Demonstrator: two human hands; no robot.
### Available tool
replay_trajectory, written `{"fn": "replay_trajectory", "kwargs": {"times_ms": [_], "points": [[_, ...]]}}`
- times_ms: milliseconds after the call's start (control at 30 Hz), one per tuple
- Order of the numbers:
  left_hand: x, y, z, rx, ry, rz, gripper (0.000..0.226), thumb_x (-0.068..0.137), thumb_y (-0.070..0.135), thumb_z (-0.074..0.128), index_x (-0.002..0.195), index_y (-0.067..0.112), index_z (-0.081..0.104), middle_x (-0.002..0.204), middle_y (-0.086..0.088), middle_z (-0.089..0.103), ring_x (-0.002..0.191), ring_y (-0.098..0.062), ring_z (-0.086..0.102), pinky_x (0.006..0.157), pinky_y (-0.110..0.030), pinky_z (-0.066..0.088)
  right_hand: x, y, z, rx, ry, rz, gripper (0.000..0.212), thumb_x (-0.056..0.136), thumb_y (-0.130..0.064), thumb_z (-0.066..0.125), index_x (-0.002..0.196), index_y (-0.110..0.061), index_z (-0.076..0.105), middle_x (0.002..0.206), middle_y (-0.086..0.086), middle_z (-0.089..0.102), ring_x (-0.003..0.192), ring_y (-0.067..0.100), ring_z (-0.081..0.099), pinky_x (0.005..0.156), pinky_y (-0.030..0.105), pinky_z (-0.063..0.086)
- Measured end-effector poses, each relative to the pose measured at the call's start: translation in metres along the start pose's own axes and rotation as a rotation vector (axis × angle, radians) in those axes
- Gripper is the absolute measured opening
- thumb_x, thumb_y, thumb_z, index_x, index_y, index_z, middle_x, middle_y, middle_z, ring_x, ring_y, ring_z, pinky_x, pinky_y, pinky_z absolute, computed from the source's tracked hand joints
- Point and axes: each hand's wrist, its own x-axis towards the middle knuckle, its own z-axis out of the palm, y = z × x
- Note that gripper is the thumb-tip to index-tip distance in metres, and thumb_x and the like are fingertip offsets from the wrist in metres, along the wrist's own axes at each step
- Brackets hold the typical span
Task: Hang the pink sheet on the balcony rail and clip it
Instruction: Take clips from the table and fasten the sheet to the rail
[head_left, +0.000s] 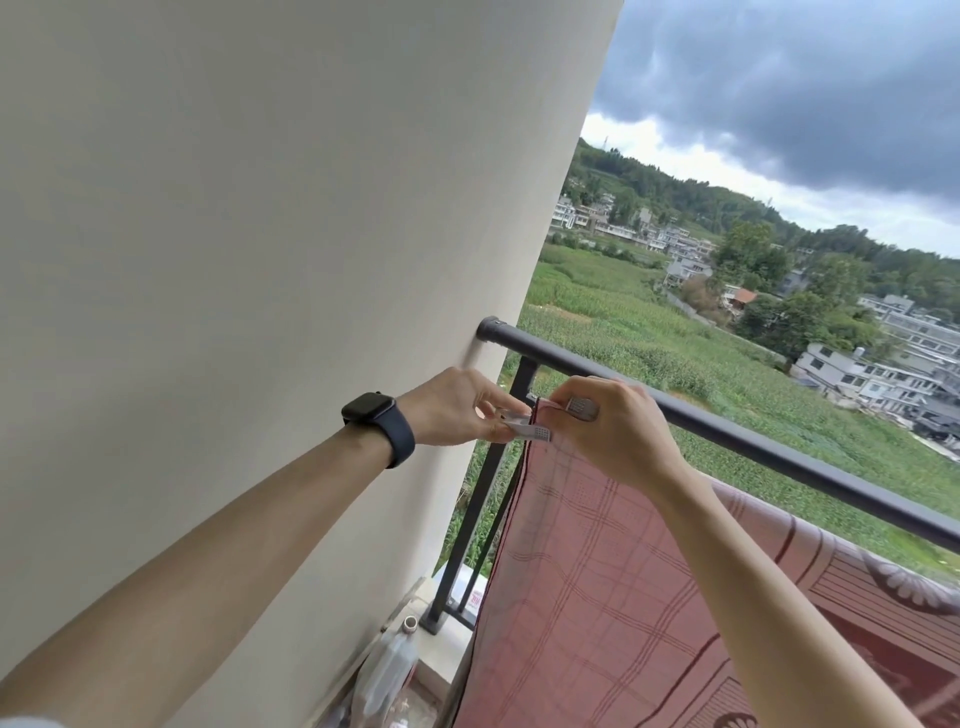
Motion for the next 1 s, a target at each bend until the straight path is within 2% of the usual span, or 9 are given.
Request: {"fn": "replay_trajectory", "kwargs": {"times_ms": [67,200,333,400,533,633,800,900,1000], "points": [[-0.006,-0.006,0.006,-0.045,0.031,0.005,0.058,0.081,0.046,0.075,0.135,0.042,0.054,0.126,0.012,0.064,0.109,-0.005,0.062,0.095,-0.029,0.049,0.000,-0.002,0.000,0.000,0.005,-0.019,0.016,0.084,-0.052,0.068,0.092,-0.038,0.071,0.083,-0.020,0.066,0.080,0.005,0.056,0.067,0.029,0.046],[-0.042,-0.030,0.056,-0.579,0.264,-0.127,0.068,0.078,0.041,0.080,0.137,0.040,0.047,0.130,0.011,0.057,0.111,-0.008,0.061,0.091,-0.030,0.053,-0.008,-0.003,0.004,-0.023,0.199,-0.184,0.023,0.086,-0.043,0.072,0.104,-0.028,0.071,0.104,-0.009,0.069,0.096,0.015,0.061,0.080,0.036,0.052],[-0.075,-0.065,0.138,-0.650,0.128,-0.341,0.066,0.070,0.034,0.080,0.130,0.031,0.053,0.124,0.003,0.060,0.109,-0.014,0.061,0.094,-0.032,0.053,-0.062,-0.004,0.034,-0.122,0.517,-0.388,0.008,0.092,-0.021,0.072,0.096,-0.014,0.073,0.093,0.000,0.070,0.079,0.022,0.062,0.070,0.037,0.050],[-0.082,-0.079,0.173,-0.664,0.068,-0.408,0.064,0.066,0.030,0.073,0.127,0.034,0.052,0.122,0.002,0.059,0.108,-0.017,0.061,0.094,-0.036,0.053,-0.110,-0.005,0.067,0.020,0.418,-0.284,0.005,0.093,-0.018,0.069,0.094,-0.015,0.073,0.090,-0.004,0.069,0.078,0.019,0.062,0.068,0.035,0.051],[-0.090,-0.108,0.228,-0.622,-0.009,-0.505,0.064,0.074,0.004,0.064,0.134,0.023,0.051,0.119,-0.003,0.057,0.103,-0.019,0.058,0.090,-0.033,0.052,-0.200,0.003,0.142,0.338,-0.105,0.351,0.015,0.093,-0.027,0.066,0.093,-0.042,0.065,0.091,-0.032,0.063,0.090,-0.001,0.061,0.075,0.022,0.050],[-0.099,-0.124,0.259,-0.503,-0.126,-0.575,0.072,0.078,0.007,0.071,0.143,0.025,0.044,0.124,0.005,0.053,0.115,-0.017,0.054,0.100,-0.031,0.046,-0.247,0.015,0.181,0.436,-0.327,0.603,0.017,0.093,-0.029,0.065,0.093,-0.046,0.063,0.092,-0.035,0.064,0.095,-0.008,0.062,0.075,0.008,0.047],[-0.091,-0.143,0.283,-0.442,-0.166,-0.576,0.097,0.072,0.029,0.083,0.150,0.041,0.027,0.138,0.010,0.053,0.131,-0.011,0.045,0.100,-0.022,0.038,-0.262,0.032,0.213,0.471,-0.506,0.781,0.015,0.092,-0.034,0.062,0.104,-0.042,0.063,0.098,-0.021,0.064,0.083,0.002,0.063,0.074,0.019,0.049],[-0.081,-0.151,0.277,-0.397,-0.169,-0.547,0.066,0.076,0.030,0.080,0.136,0.037,0.053,0.112,0.015,0.068,0.127,-0.008,0.050,0.091,-0.019,0.037,-0.249,0.039,0.224,0.482,-0.536,0.764,0.017,0.092,-0.034,0.061,0.108,-0.041,0.062,0.097,-0.022,0.061,0.073,-0.001,0.060,0.072,0.025,0.051],[-0.076,-0.158,0.273,-0.313,-0.204,-0.519,0.037,0.073,0.037,0.082,0.106,0.030,0.068,0.080,0.027,0.059,0.110,-0.011,0.061,0.087,-0.027,0.048,-0.235,0.045,0.236,0.499,-0.525,0.764,0.018,0.092,-0.033,0.063,0.109,-0.038,0.063,0.098,-0.023,0.062,0.081,-0.009,0.058,0.073,0.022,0.050]]}}
